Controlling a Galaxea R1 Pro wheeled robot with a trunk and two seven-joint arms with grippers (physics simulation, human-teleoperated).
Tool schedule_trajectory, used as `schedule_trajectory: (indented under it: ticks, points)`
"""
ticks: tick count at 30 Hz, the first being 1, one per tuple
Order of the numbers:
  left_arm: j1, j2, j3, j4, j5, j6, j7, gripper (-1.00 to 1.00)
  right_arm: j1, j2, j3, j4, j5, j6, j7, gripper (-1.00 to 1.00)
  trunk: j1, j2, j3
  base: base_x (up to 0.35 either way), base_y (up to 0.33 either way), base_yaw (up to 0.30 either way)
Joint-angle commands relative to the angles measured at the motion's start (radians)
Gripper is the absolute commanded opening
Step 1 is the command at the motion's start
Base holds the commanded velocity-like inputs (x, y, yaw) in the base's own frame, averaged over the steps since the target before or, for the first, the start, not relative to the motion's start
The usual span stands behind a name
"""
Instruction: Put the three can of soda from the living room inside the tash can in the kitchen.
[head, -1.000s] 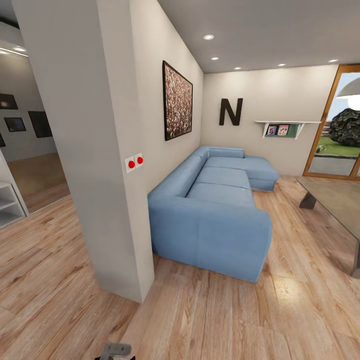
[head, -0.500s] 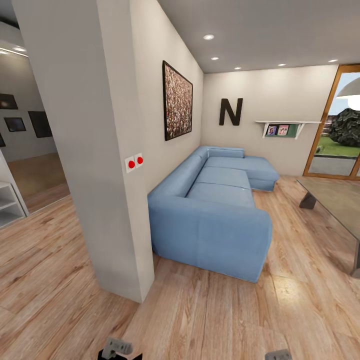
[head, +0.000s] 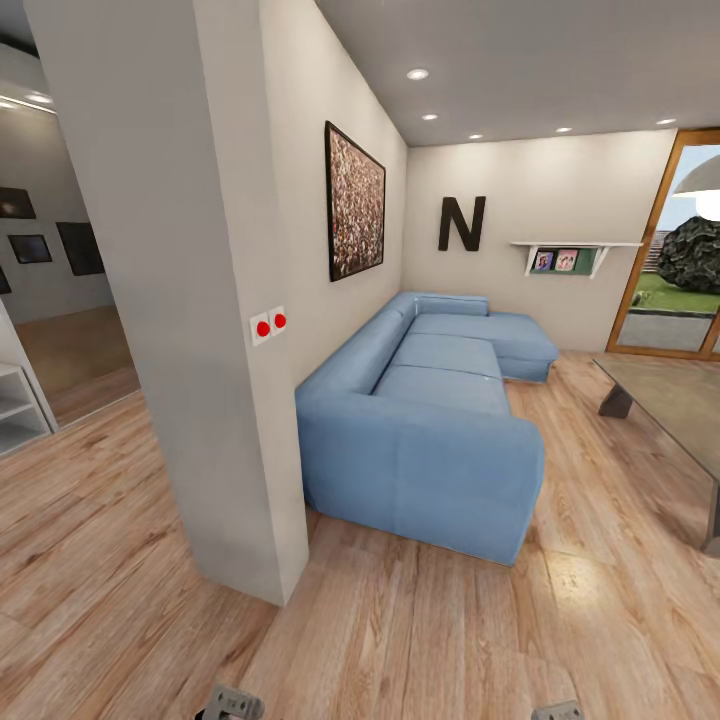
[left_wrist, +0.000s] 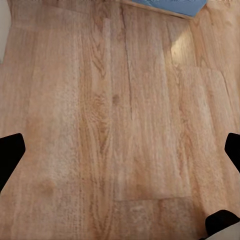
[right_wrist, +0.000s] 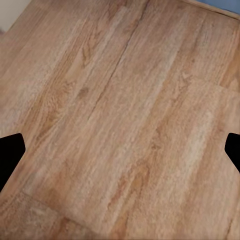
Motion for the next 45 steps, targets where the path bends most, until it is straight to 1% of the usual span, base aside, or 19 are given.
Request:
schedule_trajectory:
  ticks: [1,11,15,23,45]
  points:
    - [0.000,0.000,0.000,0.000,0.000,-0.001,0.000,1.00,0.000,0.000,0.000,0.000,0.000,0.000,0.000,1.00,0.000,0.000,0.000,0.000,0.000,0.000]
    - [0.000,0.000,0.001,0.002,0.000,-0.005,-0.002,1.00,0.001,0.000,0.001,0.002,0.001,0.001,0.000,1.00,0.000,0.000,0.000,0.000,0.000,-0.005]
    - [0.000,0.000,0.001,0.002,0.000,-0.005,-0.002,1.00,0.001,0.000,0.001,0.020,0.000,0.001,0.000,1.00,0.000,0.000,0.000,0.000,0.000,-0.136]
    - [0.000,0.000,0.002,0.002,0.000,-0.005,-0.002,1.00,0.001,0.000,0.001,0.035,0.000,0.001,0.000,1.00,0.000,0.000,0.000,0.000,0.000,-0.235]
    - [0.000,0.000,0.002,0.002,0.000,-0.005,-0.002,1.00,0.001,0.000,0.001,0.036,0.000,0.001,0.000,1.00,0.000,0.000,0.000,0.000,0.000,-0.263]
